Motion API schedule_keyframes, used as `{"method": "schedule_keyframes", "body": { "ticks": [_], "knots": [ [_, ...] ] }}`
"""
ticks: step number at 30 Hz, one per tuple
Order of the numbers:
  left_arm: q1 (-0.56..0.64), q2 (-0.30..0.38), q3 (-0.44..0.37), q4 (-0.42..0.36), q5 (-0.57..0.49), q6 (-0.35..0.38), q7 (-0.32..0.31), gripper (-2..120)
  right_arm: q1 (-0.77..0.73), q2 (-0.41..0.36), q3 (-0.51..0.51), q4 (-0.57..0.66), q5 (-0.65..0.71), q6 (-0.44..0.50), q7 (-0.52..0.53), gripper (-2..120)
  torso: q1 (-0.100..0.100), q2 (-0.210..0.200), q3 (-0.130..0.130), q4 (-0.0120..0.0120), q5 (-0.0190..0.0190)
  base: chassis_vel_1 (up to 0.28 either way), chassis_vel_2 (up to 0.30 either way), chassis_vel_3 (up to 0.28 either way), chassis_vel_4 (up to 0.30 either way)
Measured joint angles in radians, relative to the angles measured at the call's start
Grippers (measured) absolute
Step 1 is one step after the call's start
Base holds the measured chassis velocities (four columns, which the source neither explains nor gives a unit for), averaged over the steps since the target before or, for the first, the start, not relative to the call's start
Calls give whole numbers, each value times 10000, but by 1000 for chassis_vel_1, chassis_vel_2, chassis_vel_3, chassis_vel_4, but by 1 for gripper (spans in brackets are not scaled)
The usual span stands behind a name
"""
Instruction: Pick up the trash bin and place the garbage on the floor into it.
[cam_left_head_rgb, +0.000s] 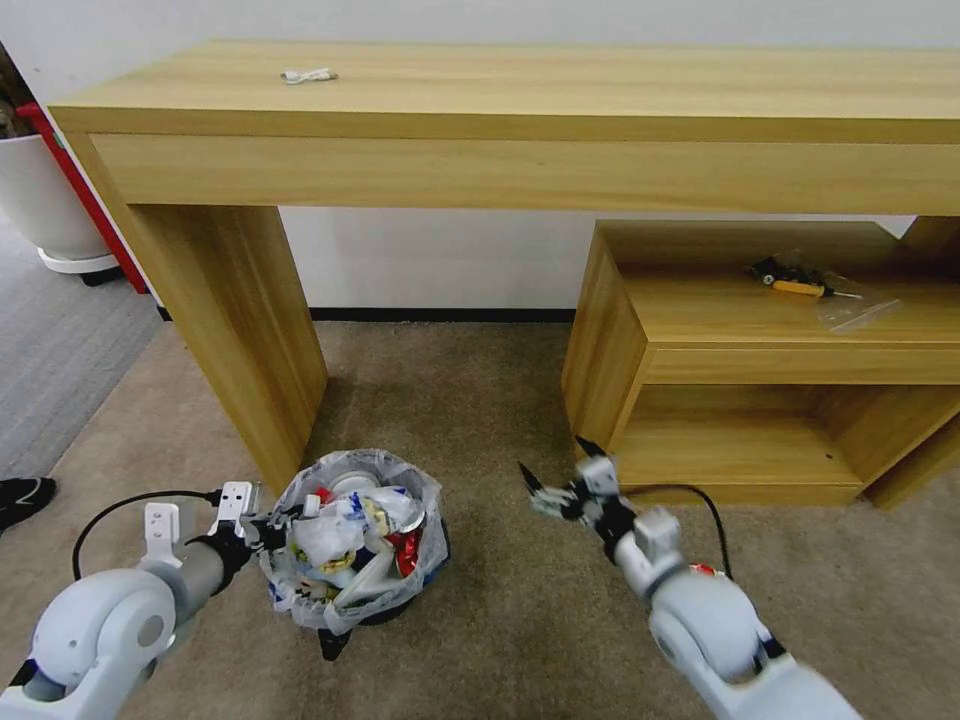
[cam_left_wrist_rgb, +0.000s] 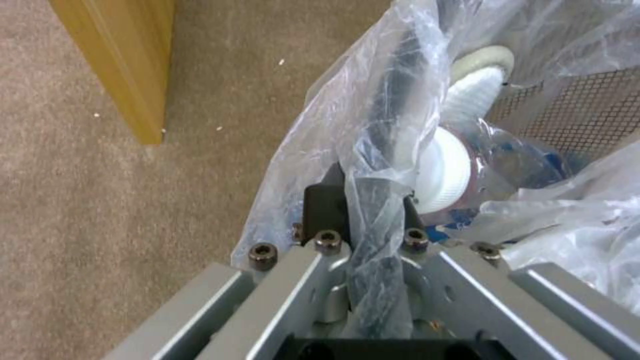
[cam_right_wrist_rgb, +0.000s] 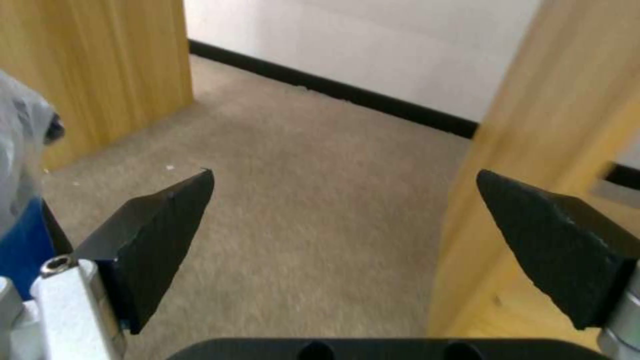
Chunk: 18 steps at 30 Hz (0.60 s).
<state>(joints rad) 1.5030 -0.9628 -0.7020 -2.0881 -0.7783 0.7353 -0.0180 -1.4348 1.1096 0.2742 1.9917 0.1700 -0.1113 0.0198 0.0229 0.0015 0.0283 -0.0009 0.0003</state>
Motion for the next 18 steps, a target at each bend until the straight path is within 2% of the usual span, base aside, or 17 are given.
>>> {"method": "schedule_keyframes", "body": {
  "ticks": [6, 18],
  "knots": [
    [89, -140, 1, -166, 58, 0, 11, 0, -1142, 528, 792, 225, -550, 488, 3, 100, 0, 0, 0, 0, -1, 0, 0, 0, 0],
    [140, -193, -22, -305, 52, 0, -22, 0, -2493, 563, 1748, 257, -561, 1419, 115, 100, 0, 0, 1, 0, -1, 0, 0, 0, 0]
  ]
}}
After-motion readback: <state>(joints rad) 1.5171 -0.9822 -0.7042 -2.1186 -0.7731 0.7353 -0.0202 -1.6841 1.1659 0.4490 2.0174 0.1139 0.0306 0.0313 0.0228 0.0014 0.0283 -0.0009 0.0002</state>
